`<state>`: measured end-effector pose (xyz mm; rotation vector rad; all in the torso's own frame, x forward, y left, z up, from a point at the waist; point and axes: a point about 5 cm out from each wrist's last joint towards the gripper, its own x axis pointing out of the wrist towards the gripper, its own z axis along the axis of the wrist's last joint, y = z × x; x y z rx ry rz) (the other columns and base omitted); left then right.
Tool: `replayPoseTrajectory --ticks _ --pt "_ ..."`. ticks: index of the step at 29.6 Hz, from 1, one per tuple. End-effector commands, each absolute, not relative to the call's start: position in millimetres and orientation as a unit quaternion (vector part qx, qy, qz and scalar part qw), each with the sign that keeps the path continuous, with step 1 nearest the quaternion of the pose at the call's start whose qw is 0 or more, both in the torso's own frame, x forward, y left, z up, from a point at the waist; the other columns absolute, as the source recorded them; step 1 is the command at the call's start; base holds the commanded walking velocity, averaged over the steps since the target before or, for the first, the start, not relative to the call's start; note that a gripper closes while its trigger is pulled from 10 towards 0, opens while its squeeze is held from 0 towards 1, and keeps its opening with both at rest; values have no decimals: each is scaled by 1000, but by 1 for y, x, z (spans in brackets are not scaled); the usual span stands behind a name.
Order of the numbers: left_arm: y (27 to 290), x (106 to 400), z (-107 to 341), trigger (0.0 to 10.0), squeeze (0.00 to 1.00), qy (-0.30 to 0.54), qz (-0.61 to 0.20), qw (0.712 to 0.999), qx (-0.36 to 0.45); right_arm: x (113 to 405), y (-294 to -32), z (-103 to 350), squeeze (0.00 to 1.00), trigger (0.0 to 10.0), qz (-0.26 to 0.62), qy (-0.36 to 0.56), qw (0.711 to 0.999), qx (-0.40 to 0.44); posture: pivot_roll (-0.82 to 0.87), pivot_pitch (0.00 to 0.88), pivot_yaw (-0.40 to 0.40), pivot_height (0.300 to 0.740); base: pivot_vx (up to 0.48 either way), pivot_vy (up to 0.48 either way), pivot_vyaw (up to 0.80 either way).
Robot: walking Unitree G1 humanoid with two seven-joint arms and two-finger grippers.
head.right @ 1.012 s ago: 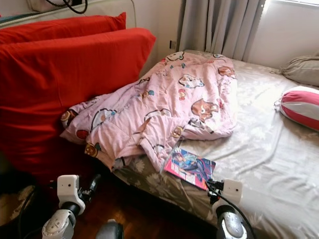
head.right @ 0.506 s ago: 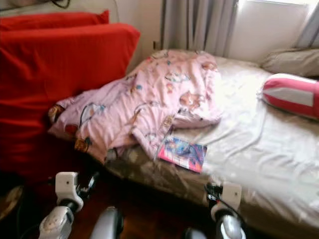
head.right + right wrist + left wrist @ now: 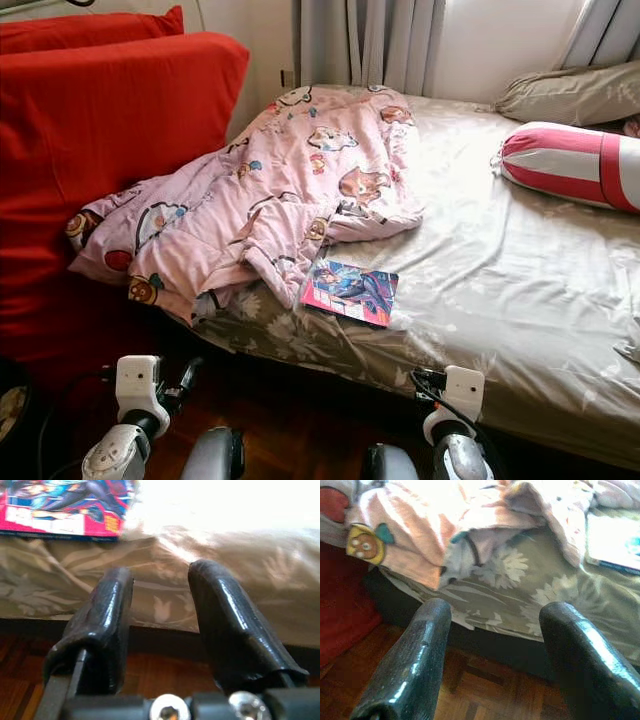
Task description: Clean up the room
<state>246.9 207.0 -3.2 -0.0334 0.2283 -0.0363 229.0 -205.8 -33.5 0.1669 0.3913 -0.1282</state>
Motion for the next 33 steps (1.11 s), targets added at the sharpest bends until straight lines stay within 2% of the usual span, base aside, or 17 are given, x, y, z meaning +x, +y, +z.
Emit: replayPoseTrajectory --ticks 1,12,24,33 --pt "211 249 1 10000 0 107 -16 994 -13 235 -200 -30 0 10000 -61 183 976 98 65 0 -30 607 300 0 0" --pt "216 255 6 10000 0 103 -25 994 -2 239 -197 -29 0 10000 -55 188 976 89 78 0 -19 607 302 0 0" --pt "222 266 18 10000 0 94 -43 994 17 253 -187 -23 0 10000 -35 187 978 86 96 0 26 607 308 0 0" --pt "225 269 27 10000 0 79 -62 994 31 260 -185 -18 0 10000 15 186 981 62 125 21 24 607 312 0 0"
